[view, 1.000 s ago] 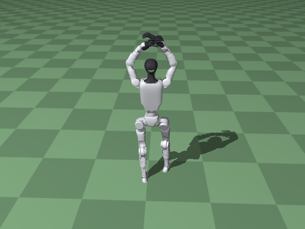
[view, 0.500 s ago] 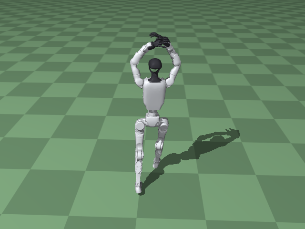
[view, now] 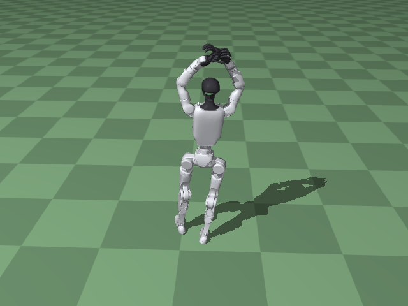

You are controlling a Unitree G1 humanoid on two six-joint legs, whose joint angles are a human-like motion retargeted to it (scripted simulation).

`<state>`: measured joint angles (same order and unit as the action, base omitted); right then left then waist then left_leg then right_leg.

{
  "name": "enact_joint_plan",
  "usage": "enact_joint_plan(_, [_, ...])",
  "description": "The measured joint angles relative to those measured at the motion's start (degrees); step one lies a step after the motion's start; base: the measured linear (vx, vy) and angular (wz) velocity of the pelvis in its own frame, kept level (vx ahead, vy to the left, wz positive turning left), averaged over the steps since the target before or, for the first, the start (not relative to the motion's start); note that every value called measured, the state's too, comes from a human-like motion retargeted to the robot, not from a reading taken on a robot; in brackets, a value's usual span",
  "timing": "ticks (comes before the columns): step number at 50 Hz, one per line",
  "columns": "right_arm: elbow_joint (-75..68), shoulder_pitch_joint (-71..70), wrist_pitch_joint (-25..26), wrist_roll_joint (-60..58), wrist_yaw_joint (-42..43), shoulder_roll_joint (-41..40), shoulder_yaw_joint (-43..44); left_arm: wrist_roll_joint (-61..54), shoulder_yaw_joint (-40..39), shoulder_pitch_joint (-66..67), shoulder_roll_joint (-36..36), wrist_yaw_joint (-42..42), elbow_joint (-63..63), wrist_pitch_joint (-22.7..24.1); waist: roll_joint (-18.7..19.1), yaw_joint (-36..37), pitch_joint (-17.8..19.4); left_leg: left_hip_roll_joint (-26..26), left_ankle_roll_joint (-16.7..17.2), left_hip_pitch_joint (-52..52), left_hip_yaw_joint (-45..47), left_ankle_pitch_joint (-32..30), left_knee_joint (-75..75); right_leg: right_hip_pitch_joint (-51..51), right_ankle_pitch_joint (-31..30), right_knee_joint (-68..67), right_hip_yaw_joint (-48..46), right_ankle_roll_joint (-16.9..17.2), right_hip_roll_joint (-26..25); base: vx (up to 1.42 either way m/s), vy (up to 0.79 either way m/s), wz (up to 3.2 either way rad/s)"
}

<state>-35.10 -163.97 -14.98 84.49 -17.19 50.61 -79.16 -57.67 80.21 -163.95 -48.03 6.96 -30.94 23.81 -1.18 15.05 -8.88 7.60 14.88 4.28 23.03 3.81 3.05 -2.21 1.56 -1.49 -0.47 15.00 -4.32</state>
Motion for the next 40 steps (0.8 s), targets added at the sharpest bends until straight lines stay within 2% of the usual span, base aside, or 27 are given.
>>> enact_joint_plan(3, [-0.4, -0.2, -1.1, -1.4, -0.4, 0.3, -0.8, 0.7, 0.0, 0.1, -0.5, 1.5, 0.6, 1.2, 2.1, 0.5, 0.5, -1.7, 0.1, 4.4, -4.4, -8.4, -7.6, -2.3, 1.3, 0.0, 1.2, 0.0, 0.3, 0.25, 0.36, -0.33])
enact_joint_plan(7, [-0.2, -0.1, -1.7, -1.6, -0.9, 0.3, -1.0, 1.2, 0.0, 0.4, -1.2, 2.8, 1.1, 1.6, 2.9, 0.4, 1.5, -3.0, 0.1, 12.7, -6.3, -12.4, -8.1, -5.1, 2.7, 0.0, 2.3, 0.0, 1.5, 0.27, 0.21, -0.18])
enact_joint_plan(12, [0.0, 0.0, -2.0, -1.7, -0.9, 0.4, -1.0, 0.4, 0.0, 0.7, -1.7, 2.8, 1.8, 1.4, 2.5, 1.4, 1.4, -0.8, 0.1, 19.3, -1.0, -13.5, -8.1, -6.9, 3.3, -0.2, 3.7, 0.0, 1.3, 0.3, 0.02, -0.35])
enact_joint_plan(17, [-0.1, -0.1, -2.2, -1.7, -0.6, 0.3, -1.0, 0.1, 0.0, 0.5, -1.5, 1.9, 1.9, 1.1, 1.4, 3.0, 0.6, 1.0, 0.1, 21.2, 1.3, -13.8, -8.1, -7.9, 4.0, -1.5, 5.5, 0.0, 1.9, 0.37, 0.08, -0.6])
enact_joint_plan(25, [0.0, -0.8, -2.0, -1.3, -0.2, 0.8, -1.0, -0.8, 0.0, -0.7, -0.8, 1.1, 1.8, 0.5, 0.3, 3.3, -1.5, 2.2, 0.1, 14.6, 4.1, -10.8, -8.1, -9.5, 5.8, -5.1, 7.8, 0.0, 3.3, 0.45, 0.19, -0.47])
enact_joint_plan(28, [0.3, -1.4, -2.0, -1.4, -0.3, 1.2, -1.0, -1.2, 0.0, -1.4, -0.6, 1.1, 2.0, 0.5, 0.2, 2.5, -2.4, 3.1, 0.1, 11.1, 6.8, -12.0, -8.1, -10.4, 4.9, -6.3, 8.5, 0.0, 2.7, 0.5, 0.2, -0.12])
enact_joint_plan(33, [0.9, -2.5, -1.2, -3.4, -0.8, 1.1, -1.0, -2.1, 0.0, -1.1, -1.3, 1.6, 2.5, 1.4, -0.7, -0.3, -3.9, 1.2, 0.1, 9.7, 6.1, -11.8, -8.1, -10.7, -1.4, -9.2, 7.4, 0.0, 2.5, 0.49, 0.27, 0.42])
enact_joint_plan(37, [0.7, -2.2, -0.5, -7.3, 0.1, 0.2, -1.0, -2.5, 0.0, 0.2, -2.4, 1.3, 2.1, 1.9, -1.2, -1.8, -4.6, -0.3, 0.1, 6.1, 4.0, -8.2, -8.1, -9.9, -11.6, -14.5, 5.8, 0.0, 2.7, 0.55, 0.27, 0.39])
enact_joint_plan(40, [0.6, -1.7, -0.6, -9.7, 1.2, -0.5, -1.0, -1.4, 0.0, 0.7, -2.7, 0.9, 1.4, 1.9, -0.1, -2.1, -4.1, 0.5, 0.1, 2.5, 2.9, -6.1, -8.1, -6.9, -20.6, -22.8, 4.2, 0.0, 1.7, 0.51, 0.23, 0.16])
